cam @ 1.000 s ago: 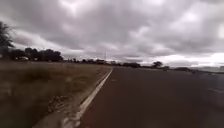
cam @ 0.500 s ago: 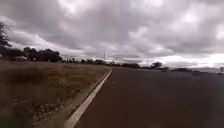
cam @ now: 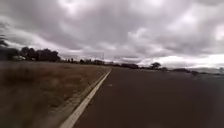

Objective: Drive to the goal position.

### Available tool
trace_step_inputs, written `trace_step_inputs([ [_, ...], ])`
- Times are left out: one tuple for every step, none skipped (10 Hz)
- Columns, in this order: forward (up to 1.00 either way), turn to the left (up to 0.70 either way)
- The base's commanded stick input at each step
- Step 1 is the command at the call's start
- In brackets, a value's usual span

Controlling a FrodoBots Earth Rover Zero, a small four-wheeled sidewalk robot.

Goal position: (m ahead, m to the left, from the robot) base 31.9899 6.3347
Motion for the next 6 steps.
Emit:
trace_step_inputs([
  [0.85, -0.05],
  [0.85, -0.14],
  [0.85, 0.0],
  [0.85, -0.13],
  [0.85, -0.1],
  [0.85, -0.02],
])
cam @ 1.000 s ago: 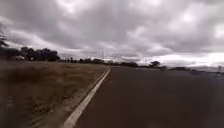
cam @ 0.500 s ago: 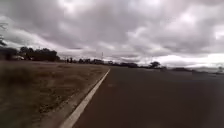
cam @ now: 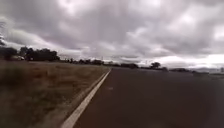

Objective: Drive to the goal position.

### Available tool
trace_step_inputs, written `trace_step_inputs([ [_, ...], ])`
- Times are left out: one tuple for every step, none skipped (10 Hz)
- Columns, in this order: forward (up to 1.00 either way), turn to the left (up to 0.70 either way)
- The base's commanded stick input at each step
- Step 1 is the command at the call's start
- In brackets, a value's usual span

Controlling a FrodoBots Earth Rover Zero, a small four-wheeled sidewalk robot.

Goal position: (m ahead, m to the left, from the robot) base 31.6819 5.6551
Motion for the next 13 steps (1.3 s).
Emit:
trace_step_inputs([
  [0.85, -0.01],
  [0.85, 0.0],
  [0.85, 0.0],
  [0.85, 0.0],
  [0.85, 0.0],
  [0.85, -0.23],
  [0.85, -0.11],
  [0.85, -0.04],
  [0.85, -0.27],
  [0.85, -0.13],
  [0.85, 0.0],
  [0.85, -0.03],
  [0.85, -0.2],
])
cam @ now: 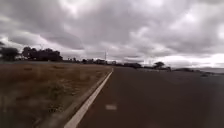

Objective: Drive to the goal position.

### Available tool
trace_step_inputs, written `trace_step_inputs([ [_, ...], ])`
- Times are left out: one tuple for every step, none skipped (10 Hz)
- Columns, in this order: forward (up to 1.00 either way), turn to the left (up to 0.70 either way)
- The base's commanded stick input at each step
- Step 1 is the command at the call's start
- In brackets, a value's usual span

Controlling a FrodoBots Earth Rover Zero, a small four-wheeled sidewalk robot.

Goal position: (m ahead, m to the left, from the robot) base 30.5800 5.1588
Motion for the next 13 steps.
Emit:
trace_step_inputs([
  [0.85, -0.05],
  [0.85, -0.21],
  [0.85, -0.18],
  [0.85, -0.07],
  [0.85, -0.07],
  [0.85, -0.13],
  [0.85, -0.1],
  [0.85, -0.2],
  [0.85, -0.08],
  [0.85, 0.0],
  [0.85, -0.07],
  [0.85, -0.18],
  [0.85, -0.08],
])
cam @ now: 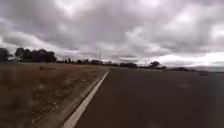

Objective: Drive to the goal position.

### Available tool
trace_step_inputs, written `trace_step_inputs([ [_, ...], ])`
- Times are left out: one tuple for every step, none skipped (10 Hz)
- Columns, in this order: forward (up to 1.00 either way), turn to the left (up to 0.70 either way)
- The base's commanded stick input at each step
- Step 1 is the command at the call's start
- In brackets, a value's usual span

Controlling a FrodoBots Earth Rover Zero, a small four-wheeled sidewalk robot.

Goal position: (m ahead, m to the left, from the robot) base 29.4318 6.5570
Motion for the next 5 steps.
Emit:
trace_step_inputs([
  [0.85, -0.01],
  [0.85, -0.11],
  [0.85, -0.11],
  [0.85, 0.0],
  [0.85, 0.0],
])
